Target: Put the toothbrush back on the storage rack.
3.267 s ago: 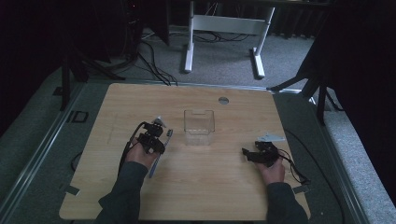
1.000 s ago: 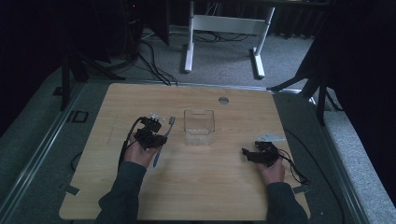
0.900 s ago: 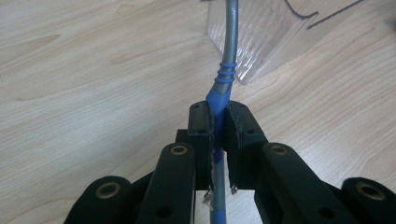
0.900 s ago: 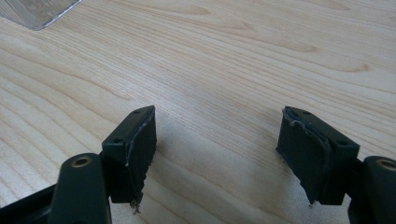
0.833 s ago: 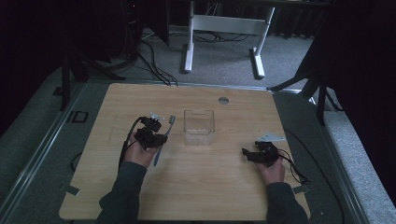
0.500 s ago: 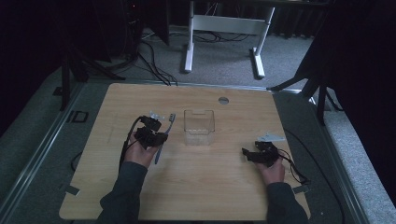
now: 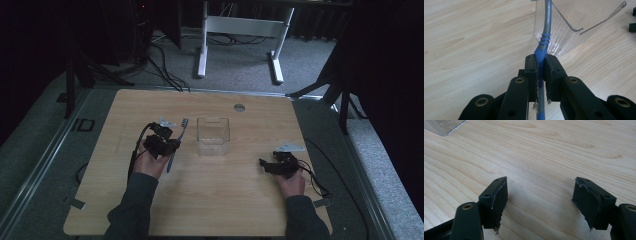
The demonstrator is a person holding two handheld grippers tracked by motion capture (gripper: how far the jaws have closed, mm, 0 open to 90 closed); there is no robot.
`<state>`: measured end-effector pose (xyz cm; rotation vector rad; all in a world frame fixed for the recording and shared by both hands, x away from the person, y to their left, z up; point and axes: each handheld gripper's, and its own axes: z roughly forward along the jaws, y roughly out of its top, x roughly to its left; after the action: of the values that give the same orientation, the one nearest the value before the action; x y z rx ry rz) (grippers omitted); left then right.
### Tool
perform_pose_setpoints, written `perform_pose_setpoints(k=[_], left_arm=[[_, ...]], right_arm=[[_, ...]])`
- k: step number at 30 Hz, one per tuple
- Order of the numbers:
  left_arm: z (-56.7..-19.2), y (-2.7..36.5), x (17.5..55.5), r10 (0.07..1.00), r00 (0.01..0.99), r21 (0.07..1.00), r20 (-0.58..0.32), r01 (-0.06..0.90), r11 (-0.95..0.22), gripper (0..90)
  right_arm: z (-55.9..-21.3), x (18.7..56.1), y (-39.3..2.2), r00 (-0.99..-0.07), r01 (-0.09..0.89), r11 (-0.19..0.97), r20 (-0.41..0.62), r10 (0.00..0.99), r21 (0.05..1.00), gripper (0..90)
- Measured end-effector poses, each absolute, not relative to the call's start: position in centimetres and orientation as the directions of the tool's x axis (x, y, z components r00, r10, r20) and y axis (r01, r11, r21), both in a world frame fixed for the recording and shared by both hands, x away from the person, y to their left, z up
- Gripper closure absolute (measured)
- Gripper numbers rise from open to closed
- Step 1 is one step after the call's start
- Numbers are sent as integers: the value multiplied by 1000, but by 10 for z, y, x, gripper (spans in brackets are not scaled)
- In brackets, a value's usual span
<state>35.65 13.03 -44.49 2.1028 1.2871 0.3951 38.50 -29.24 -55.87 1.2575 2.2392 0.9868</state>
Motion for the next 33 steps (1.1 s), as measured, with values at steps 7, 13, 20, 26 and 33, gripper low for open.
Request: perform_pose_setpoints(k=[7,13,20,26,33], left_arm=[[-444,130,356,875,479,666,-69,675,-317,814],[-442,131,355,875,480,682,-67,662,-311,814],[-441,131,355,878,474,692,-70,656,-300,814],[-440,131,354,880,470,706,-74,648,-286,814],[-439,130,352,879,471,725,-75,631,-276,814]], right_arm=[[-559,385,-292,-522,580,350,6,853,736,276],[-559,385,-292,-522,580,351,5,853,736,276],[-559,385,-292,-523,579,351,5,852,736,276],[-559,385,-292,-523,579,351,5,852,736,276],[-559,385,-292,-522,580,350,5,853,735,276]])
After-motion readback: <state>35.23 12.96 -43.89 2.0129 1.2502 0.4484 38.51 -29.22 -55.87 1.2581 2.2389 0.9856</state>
